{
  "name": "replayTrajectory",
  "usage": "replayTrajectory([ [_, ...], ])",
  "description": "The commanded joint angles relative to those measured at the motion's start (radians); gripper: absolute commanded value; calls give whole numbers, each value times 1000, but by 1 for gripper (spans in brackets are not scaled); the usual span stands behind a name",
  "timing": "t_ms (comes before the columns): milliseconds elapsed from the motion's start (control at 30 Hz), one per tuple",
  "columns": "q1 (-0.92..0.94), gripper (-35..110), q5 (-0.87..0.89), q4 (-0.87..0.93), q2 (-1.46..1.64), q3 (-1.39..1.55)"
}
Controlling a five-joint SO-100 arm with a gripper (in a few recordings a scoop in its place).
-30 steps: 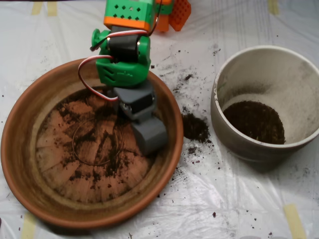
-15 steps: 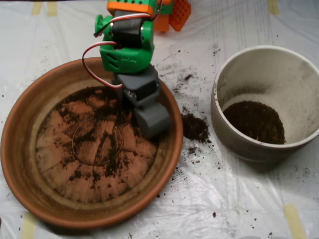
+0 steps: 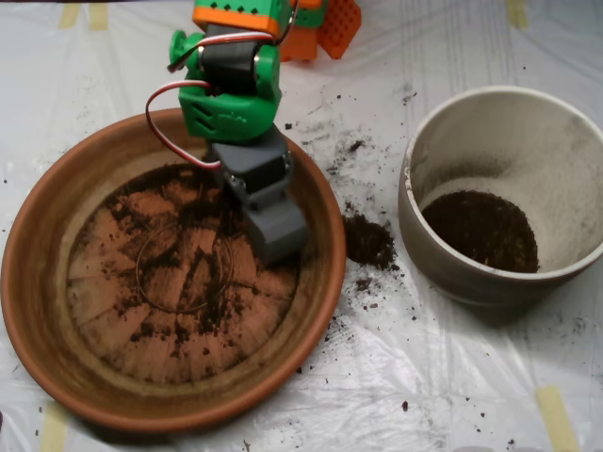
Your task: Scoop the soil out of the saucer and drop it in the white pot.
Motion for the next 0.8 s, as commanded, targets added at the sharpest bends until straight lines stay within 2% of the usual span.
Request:
replayTrajectory([
  [0,34,22,-46,23,8,3],
  [367,147,16,-201,87,-78,-17],
  [633,133,10,-284,149,-97,25],
  [767,143,12,-296,147,-46,52],
])
